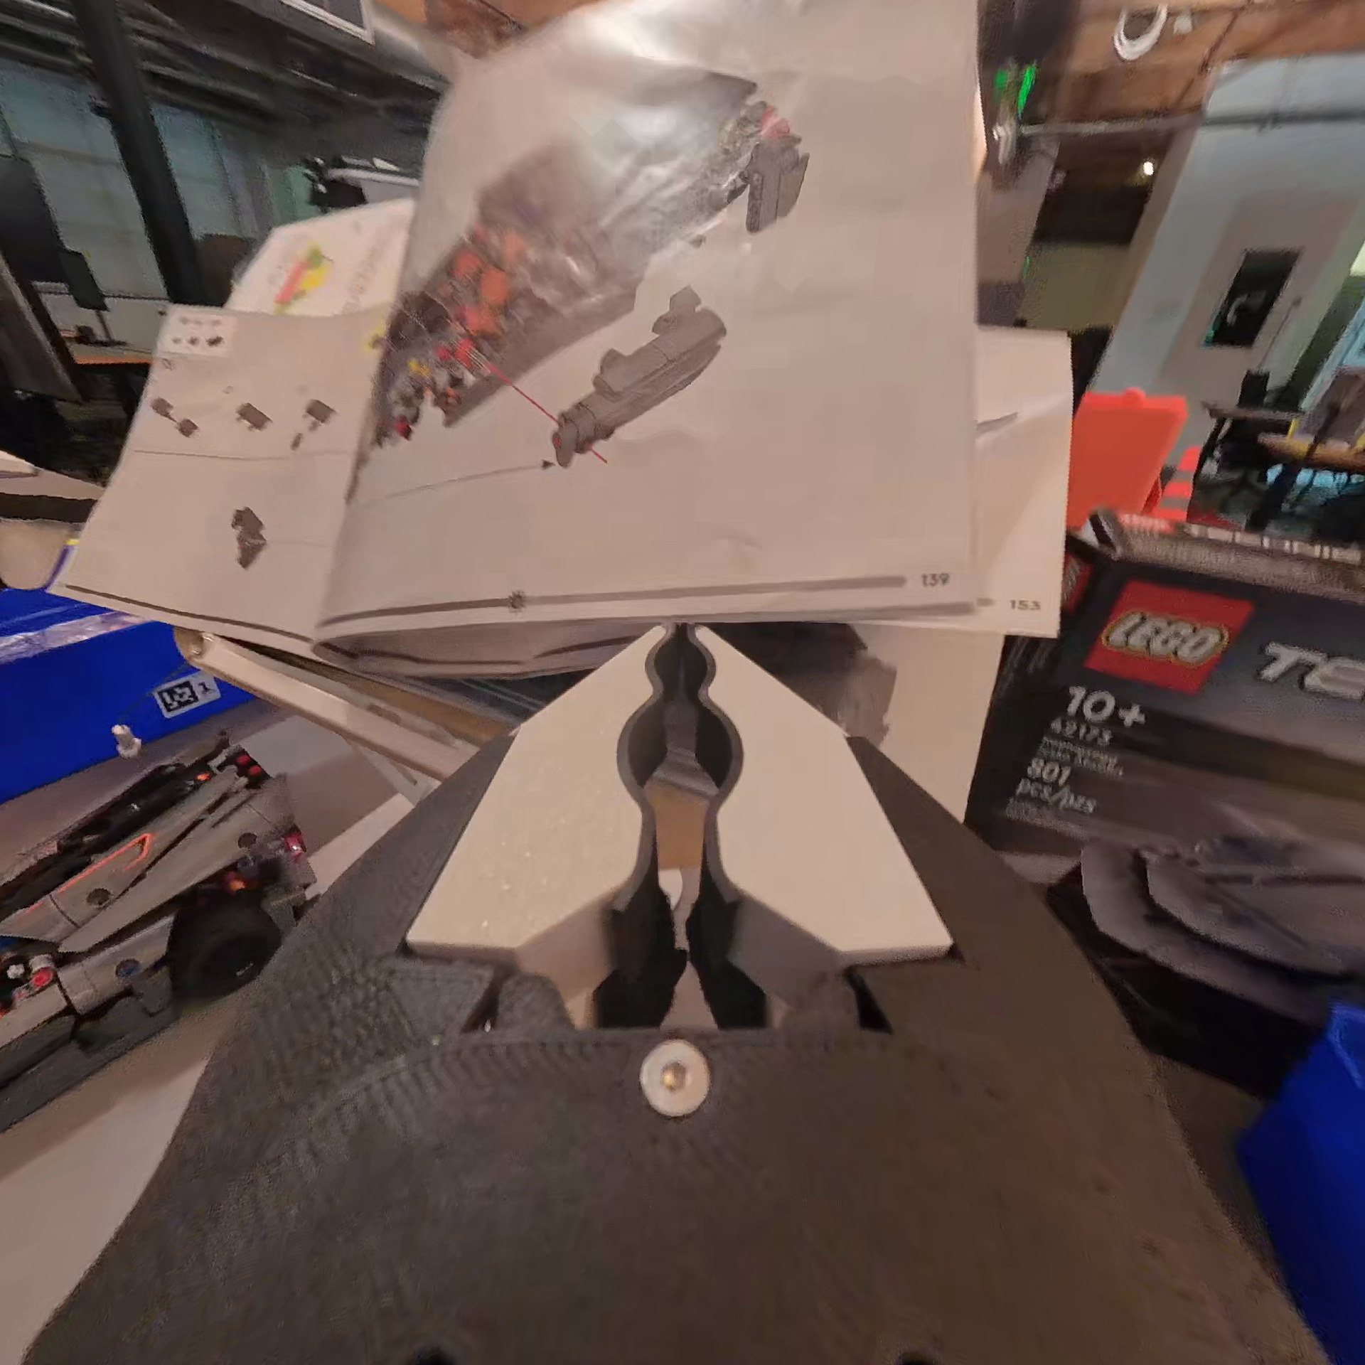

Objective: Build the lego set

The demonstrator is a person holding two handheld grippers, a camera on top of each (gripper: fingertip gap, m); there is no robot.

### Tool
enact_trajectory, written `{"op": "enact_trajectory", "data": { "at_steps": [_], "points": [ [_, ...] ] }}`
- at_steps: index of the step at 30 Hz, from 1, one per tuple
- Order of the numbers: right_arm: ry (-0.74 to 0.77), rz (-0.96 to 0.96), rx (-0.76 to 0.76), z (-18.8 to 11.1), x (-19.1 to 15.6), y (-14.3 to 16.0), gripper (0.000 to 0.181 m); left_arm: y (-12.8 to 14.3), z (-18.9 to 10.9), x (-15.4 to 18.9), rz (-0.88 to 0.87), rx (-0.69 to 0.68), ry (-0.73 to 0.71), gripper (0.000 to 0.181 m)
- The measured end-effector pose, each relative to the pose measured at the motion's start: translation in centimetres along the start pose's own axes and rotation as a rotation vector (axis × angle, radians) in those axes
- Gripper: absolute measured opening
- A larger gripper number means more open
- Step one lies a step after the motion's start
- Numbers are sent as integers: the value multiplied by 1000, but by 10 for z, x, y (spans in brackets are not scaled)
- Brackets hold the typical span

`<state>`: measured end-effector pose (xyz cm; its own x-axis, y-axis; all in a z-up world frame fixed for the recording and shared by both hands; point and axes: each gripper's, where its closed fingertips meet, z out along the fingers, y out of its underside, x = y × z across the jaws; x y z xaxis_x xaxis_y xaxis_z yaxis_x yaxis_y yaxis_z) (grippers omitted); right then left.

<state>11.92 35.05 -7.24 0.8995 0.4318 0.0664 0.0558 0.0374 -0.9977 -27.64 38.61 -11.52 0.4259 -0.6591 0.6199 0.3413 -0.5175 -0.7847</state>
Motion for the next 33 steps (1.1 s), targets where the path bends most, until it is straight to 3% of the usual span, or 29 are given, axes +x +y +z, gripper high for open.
{"op": "enact_trajectory", "data": {
  "at_steps": [4, 8, 12, 14, 17, 19, 22, 24, 28, 30, 33],
  "points": [
    [7, 24, -94, 2, 4, 26, 0, 2, 1, -1, 1, -4, -6, 67],
    [-12, 119, -90, -12, 12, 30, 8, 1, 1, -1, 4, -8, -6, 65],
    [-125, 309, -94, -28, 21, 45, 11, 1, 1, 0, 4, -9, -5, 66],
    [-112, 293, -20, -43, 28, 31, 15, 2, 2, -1, 6, -11, -10, 66],
    [-27, 66, 82, -56, 24, -10, 18, 4, 3, -1, 1, -19, -6, 65],
    [-12, -66, 85, -48, 12, -33, 38, 5, 4, -2, -1, -23, -8, 65],
    [103, -197, 50, -34, 15, -53, 50, 7, 6, -3, -1, -27, -12, 65],
    [177, -151, 49, -36, 32, -60, 56, 8, 6, -4, 2, -31, -23, 65],
    [125, 112, 95, -54, 50, -58, 45, 6, 3, -15, 7, -30, -105, 70],
    [89, -1, 134, -56, 31, -70, 46, 3, 1, -14, 15, -8, -99, 69],
    [-25, -254, 132, -33, -34, -84, 57, 3, 3, -9, 6, -10, -66, 68]
  ]
}}
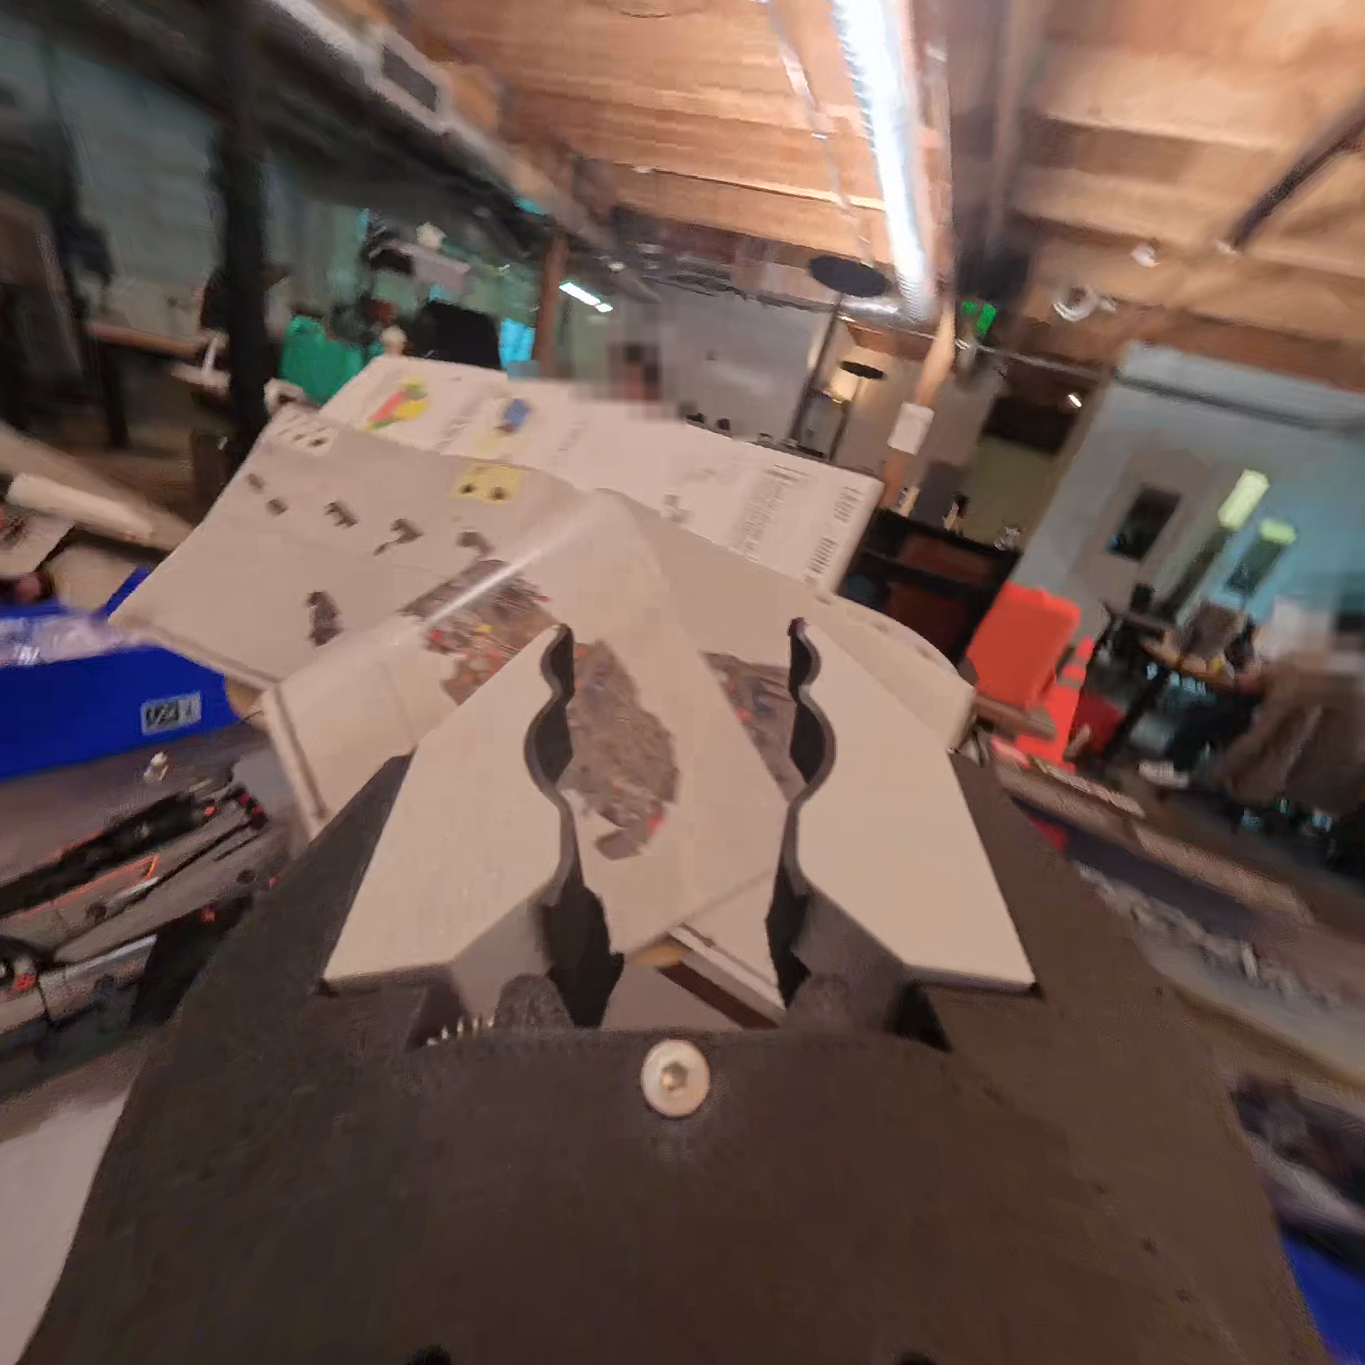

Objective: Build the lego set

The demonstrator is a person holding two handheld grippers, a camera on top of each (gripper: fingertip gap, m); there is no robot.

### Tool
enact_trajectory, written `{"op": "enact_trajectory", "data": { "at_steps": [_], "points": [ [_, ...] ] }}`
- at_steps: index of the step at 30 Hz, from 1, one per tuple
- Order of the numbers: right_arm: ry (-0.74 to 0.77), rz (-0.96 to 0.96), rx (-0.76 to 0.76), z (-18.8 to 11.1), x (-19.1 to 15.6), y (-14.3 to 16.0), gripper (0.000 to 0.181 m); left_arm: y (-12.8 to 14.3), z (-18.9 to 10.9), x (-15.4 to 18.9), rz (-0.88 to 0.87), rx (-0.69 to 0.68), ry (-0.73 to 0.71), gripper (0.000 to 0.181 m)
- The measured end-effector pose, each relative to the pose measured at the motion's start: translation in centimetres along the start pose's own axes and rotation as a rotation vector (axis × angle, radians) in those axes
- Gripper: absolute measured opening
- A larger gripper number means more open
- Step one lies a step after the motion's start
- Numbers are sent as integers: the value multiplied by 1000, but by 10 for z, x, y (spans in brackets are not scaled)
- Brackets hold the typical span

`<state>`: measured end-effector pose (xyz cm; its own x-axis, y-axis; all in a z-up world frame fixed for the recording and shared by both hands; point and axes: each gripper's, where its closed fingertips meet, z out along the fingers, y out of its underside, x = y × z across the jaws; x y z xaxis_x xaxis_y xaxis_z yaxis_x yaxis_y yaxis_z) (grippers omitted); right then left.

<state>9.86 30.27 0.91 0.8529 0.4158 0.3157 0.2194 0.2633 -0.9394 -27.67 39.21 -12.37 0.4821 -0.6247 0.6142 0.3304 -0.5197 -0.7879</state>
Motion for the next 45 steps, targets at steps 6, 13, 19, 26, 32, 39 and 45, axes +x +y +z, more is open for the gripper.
{"op": "enact_trajectory", "data": {
  "at_steps": [6, 13, 19, 26, 32, 39, 45],
  "points": [
    [-176, -121, -299, 76, -53, 62, 103, 6, 7, 6, 21, -34, 8, 68],
    [-95, -107, -428, 103, 3, 117, 122, 8, 8, 3, 11, -38, 9, 67],
    [-167, -81, -420, 105, 33, 118, 120, 10, 8, -1, 5, -43, 2, 67],
    [-209, -82, -411, 102, 42, 119, 101, 15, 11, -4, 3, -59, -2, 67],
    [-149, -155, -403, 99, 48, 118, 73, 15, 11, -3, 6, -59, -5, 66],
    [-171, -192, -432, 102, 43, 118, 51, 14, 10, -4, 3, -55, -4, 66],
    [-192, -205, -442, 104, 40, 118, 41, 14, 11, -4, 5, -57, -2, 66]
  ]
}}
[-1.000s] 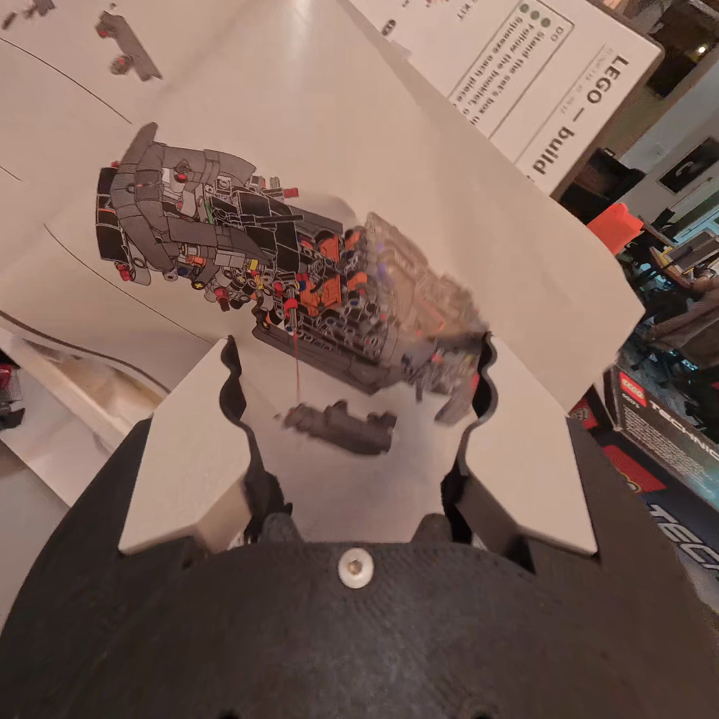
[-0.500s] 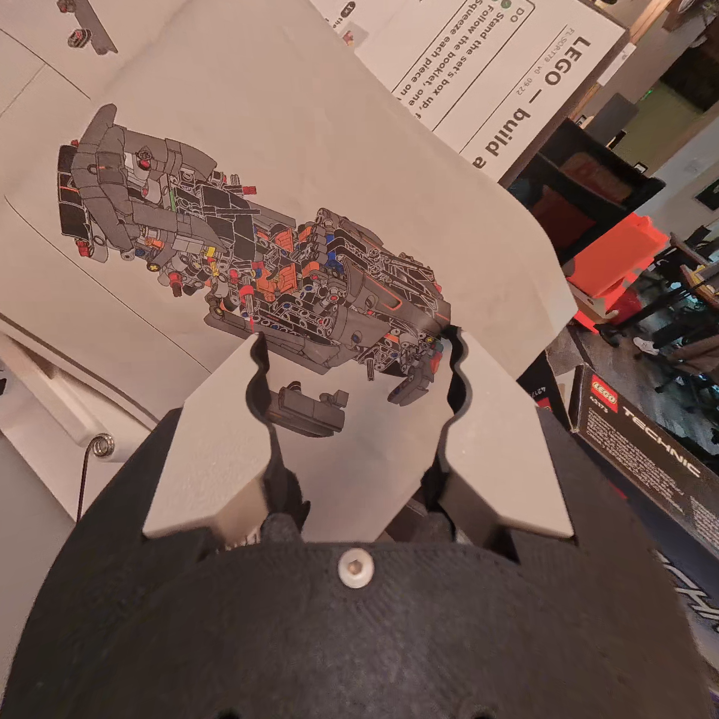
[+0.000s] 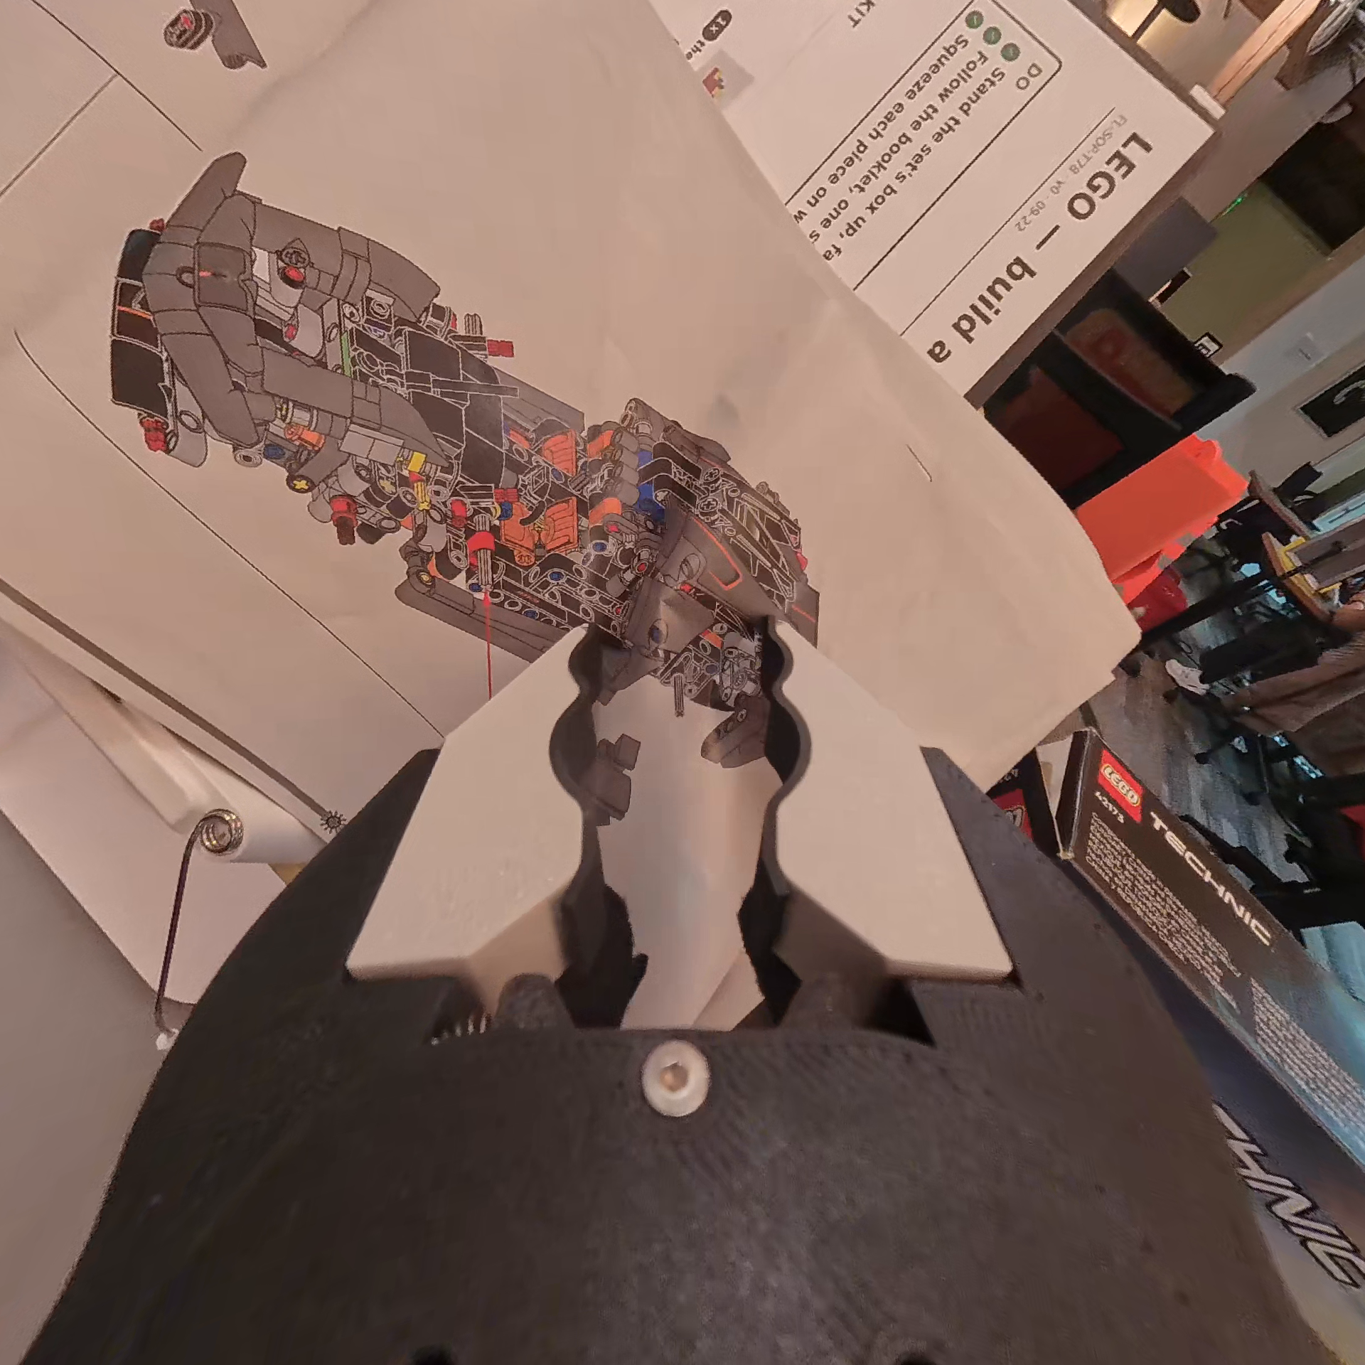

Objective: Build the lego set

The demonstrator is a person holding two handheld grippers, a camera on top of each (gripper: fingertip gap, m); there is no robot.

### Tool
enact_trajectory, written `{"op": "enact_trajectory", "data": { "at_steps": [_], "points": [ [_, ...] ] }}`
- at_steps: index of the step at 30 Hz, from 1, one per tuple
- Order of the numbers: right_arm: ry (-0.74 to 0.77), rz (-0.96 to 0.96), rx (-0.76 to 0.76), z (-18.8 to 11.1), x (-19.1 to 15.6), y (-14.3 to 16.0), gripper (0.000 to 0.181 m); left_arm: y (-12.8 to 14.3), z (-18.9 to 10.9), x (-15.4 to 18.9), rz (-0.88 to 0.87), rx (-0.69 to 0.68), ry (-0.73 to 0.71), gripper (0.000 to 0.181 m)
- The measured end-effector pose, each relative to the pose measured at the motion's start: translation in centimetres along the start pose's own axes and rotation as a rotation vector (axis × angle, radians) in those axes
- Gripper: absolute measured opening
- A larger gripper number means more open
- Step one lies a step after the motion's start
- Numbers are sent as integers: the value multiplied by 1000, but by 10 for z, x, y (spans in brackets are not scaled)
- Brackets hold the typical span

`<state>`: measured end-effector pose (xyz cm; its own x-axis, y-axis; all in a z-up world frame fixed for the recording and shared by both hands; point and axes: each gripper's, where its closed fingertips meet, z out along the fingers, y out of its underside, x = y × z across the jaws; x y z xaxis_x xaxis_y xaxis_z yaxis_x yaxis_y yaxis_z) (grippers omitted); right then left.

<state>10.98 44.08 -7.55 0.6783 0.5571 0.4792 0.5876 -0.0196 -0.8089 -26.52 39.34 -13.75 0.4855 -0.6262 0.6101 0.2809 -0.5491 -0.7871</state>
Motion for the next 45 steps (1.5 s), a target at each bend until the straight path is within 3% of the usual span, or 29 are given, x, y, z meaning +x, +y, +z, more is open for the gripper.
{"op": "enact_trajectory", "data": {
  "at_steps": [4, 10, 16, 19, 28, 31, 32, 35, 36, 38, 40, 42, 45],
  "points": [
    [-9, -27, -5, -1, -3, -1, 31, 2, 1, 0, 0, -6, 0, 66],
    [-48, -76, -33, -3, -17, -4, 1, 2, 1, 0, 1, -9, 3, 66],
    [-137, -48, 30, -18, -34, -29, 0, 1, 1, 1, 1, -8, 7, 67],
    [-258, -10, 62, -29, -57, -49, 0, 1, 0, 2, 1, -7, 10, 67],
    [-382, -6, 202, -52, -105, -130, 0, -1, 0, 1, 20, -7, -23, 69],
    [-466, 14, 275, -52, -142, -166, 0, -2, 1, 0, 30, 1, -38, 70],
    [-527, 19, 302, -53, -161, -179, 7, -3, 1, 1, 30, 3, -38, 72],
    [-715, 27, 388, -65, -213, -209, 50, -4, 1, 3, 40, 11, -42, 73],
    [-734, 3, 398, -70, -220, -212, 53, -4, 1, 4, 39, 7, -36, 73],
    [-711, 20, 481, -85, -204, -221, 53, -3, 1, 5, 38, 2, -29, 73],
    [-647, 95, 541, -99, -163, -221, 60, -4, 0, 6, 38, 2, -24, 73],
    [-479, 130, 476, -94, -108, -196, 59, -6, -2, 7, 38, 9, -20, 73],
    [-254, 132, 261, -75, -42, -132, 53, -10, -4, 9, 41, 24, -19, 73]
  ]
}}
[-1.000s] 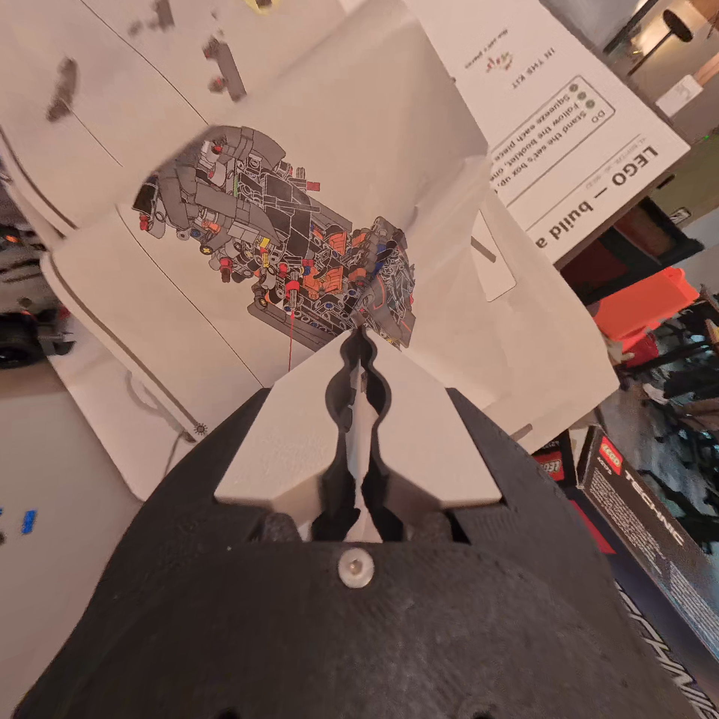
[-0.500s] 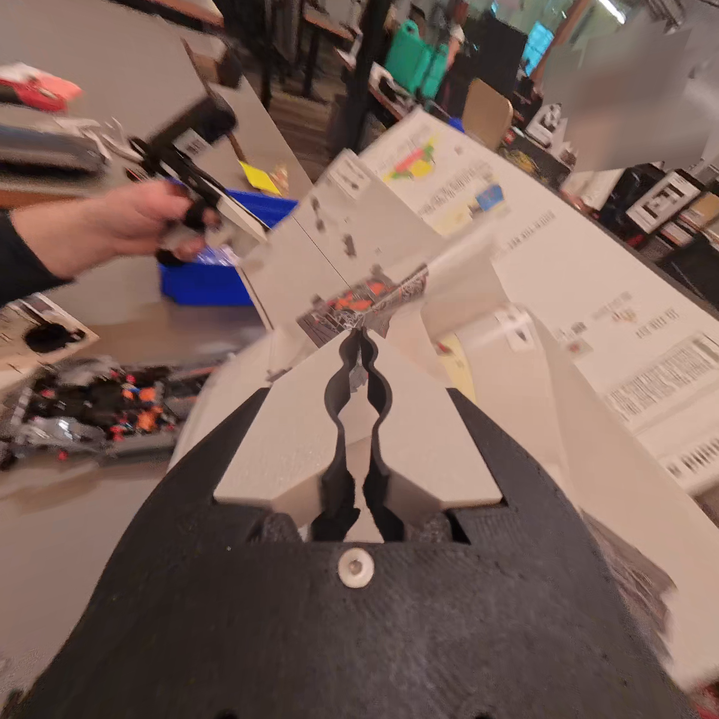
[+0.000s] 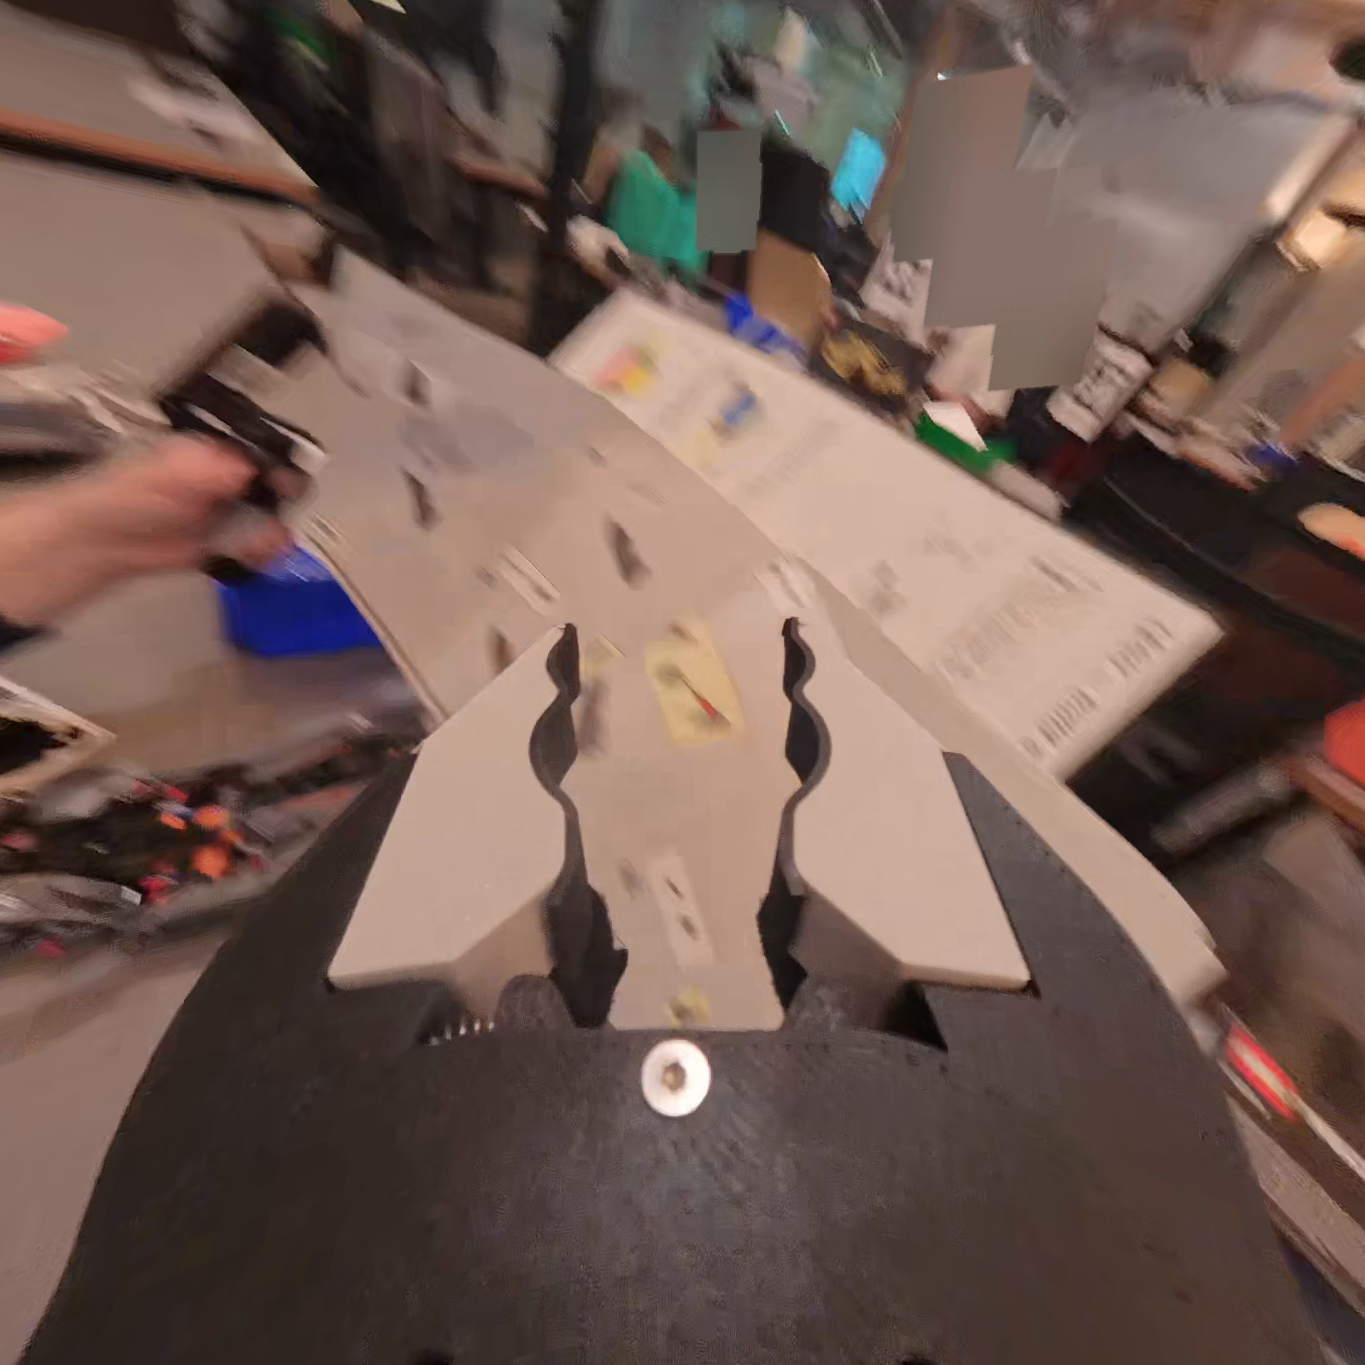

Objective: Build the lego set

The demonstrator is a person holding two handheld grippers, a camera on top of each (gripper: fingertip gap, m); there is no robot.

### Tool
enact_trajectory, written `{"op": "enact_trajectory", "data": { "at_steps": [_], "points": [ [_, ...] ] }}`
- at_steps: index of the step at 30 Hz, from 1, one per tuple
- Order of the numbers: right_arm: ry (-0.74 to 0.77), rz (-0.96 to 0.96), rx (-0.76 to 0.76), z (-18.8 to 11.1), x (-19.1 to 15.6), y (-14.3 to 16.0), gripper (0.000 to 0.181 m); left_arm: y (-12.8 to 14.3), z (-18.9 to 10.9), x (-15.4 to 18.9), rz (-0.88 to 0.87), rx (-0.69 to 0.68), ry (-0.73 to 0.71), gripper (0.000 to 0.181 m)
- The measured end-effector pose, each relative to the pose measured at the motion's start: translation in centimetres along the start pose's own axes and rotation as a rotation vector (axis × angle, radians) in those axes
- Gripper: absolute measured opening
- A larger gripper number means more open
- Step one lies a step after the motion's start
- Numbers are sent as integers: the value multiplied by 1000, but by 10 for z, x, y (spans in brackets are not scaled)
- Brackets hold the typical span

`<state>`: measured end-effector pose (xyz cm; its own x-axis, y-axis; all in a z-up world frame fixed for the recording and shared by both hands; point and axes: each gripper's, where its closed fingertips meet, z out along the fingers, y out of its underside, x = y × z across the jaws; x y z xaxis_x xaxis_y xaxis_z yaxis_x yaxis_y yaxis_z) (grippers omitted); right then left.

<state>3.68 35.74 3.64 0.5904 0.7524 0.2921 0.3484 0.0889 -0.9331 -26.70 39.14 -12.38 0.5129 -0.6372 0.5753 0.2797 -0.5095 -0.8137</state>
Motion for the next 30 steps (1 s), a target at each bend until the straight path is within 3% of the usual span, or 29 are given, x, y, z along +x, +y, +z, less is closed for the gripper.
{"op": "enact_trajectory", "data": {
  "at_steps": [7, 10, 12, 18, 22, 26, 30],
  "points": [
    [225, 32, -275, 7, 68, 120, 86, -15, -5, 12, 140, 39, -117, 78],
    [241, 43, -264, 18, 72, 140, 82, -15, -5, 13, 164, 30, -136, 80],
    [269, 23, -239, 18, 76, 141, 77, -15, -4, 11, 150, 36, -125, 80],
    [305, -92, -273, 19, 72, 144, 39, -16, -6, 8, 120, 48, -104, 77],
    [307, -109, -273, 20, 70, 141, 32, -16, -6, 9, 130, 42, -111, 78],
    [297, -153, -276, 19, 63, 135, 10, -16, -6, 10, 125, 39, -103, 78],
    [211, -132, -247, 15, 45, 116, 0, -17, -8, 9, 118, 43, -97, 78]
  ]
}}
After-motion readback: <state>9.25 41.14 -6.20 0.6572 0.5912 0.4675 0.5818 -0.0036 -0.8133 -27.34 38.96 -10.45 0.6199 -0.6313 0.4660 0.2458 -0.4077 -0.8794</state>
